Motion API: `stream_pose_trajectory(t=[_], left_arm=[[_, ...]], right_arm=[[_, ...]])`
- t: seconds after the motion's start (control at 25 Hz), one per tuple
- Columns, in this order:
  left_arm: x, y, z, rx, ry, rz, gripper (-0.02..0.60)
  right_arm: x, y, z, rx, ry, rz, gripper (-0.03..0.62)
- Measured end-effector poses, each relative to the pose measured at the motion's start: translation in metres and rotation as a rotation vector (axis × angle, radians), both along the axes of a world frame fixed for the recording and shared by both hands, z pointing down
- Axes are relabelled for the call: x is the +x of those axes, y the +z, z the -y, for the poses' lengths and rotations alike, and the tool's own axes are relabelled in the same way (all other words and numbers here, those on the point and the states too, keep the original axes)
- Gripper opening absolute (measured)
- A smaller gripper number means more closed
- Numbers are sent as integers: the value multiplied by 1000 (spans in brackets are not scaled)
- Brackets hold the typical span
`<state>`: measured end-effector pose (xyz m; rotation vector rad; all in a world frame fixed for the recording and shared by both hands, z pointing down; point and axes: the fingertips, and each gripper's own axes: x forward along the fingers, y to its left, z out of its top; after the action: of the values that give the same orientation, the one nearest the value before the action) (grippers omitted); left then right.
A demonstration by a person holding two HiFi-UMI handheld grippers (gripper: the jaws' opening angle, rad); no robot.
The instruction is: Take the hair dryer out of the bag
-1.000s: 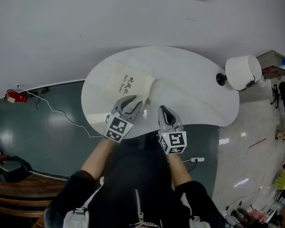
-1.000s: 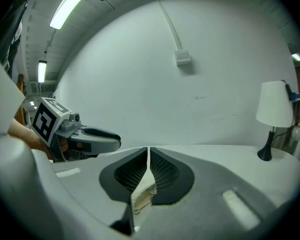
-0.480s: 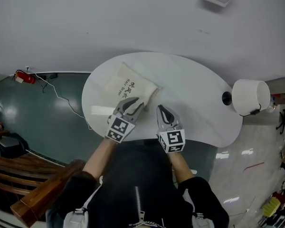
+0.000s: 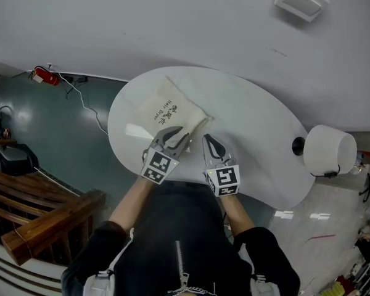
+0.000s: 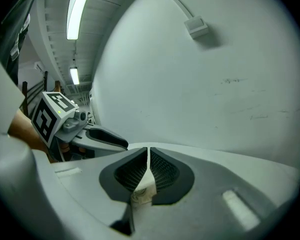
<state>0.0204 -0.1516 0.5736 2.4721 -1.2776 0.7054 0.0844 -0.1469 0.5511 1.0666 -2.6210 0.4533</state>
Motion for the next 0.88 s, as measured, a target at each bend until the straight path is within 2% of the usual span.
stream_pose_trajectory(t=[0.16,0.32,0.44,0.52,0.88], left_arm=[[3,13,0,-33,-4,30,103],[7,29,1,-62,10,93,103],[11,41,-2,-81,33,138,106],[14,51,-4,-100,52,176,144],[15,100,-6,-199,102,283,149]], right_arm=[[5,2,6,0,-19,6,8],[14,7,11,-10,-10,10,8],[20,8,9,-16,-5,7,8],[23,10,8,-20,-6,0,8],[27,16,7,-21,-5,-25,8]])
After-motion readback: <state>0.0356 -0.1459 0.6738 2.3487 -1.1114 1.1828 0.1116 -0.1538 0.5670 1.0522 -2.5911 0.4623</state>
